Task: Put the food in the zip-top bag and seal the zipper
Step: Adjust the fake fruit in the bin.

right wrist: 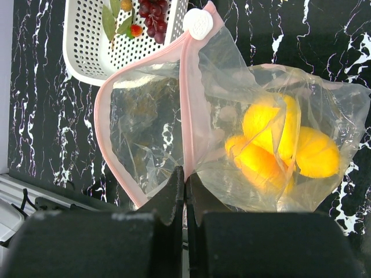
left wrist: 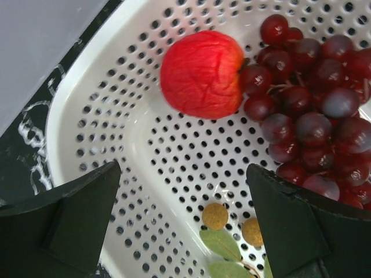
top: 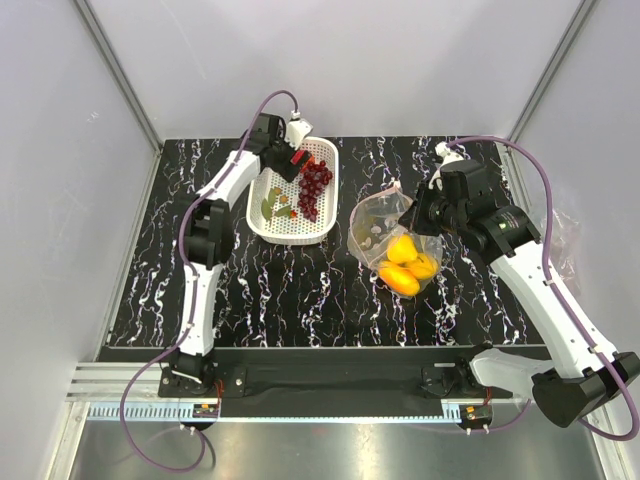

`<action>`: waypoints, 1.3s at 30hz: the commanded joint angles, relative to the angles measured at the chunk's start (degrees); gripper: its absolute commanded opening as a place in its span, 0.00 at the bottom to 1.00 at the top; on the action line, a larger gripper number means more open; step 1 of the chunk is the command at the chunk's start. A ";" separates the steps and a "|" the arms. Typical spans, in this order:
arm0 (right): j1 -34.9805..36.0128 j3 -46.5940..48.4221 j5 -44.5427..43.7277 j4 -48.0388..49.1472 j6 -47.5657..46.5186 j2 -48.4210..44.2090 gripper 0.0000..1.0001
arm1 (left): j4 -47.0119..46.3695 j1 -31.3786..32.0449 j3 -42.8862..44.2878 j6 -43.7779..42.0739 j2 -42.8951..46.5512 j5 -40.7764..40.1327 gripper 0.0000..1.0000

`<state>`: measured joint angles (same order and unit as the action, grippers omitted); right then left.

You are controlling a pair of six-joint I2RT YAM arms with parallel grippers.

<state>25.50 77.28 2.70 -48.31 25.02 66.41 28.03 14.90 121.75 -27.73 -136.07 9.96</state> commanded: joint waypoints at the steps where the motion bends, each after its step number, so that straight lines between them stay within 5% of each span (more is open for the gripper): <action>1: 0.34 1.74 0.99 0.41 -1.20 -0.85 0.00 | 3.25 -0.04 4.27 -2.96 -2.71 8.50 0.96; 14: 0.26 0.33 3.02 1.82 0.30 -1.99 0.00 | 9.32 0.75 -0.71 17.96 0.01 22.30 0.91; 17: 0.26 0.07 2.84 1.73 0.30 -2.43 0.00 | 7.23 1.71 -5.10 20.43 1.76 26.51 0.99; 25: 0.26 -0.63 3.45 1.73 0.47 -2.87 0.00 | 0.89 2.24 -9.61 26.75 8.80 13.17 0.99; 39: 0.17 -1.25 3.81 2.70 0.21 -2.69 0.00 | 0.79 2.59 -3.73 46.25 5.03 8.06 0.99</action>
<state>25.50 76.38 5.48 -48.14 25.32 64.73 29.23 17.50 113.45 12.14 -129.64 19.53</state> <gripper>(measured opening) 0.011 0.988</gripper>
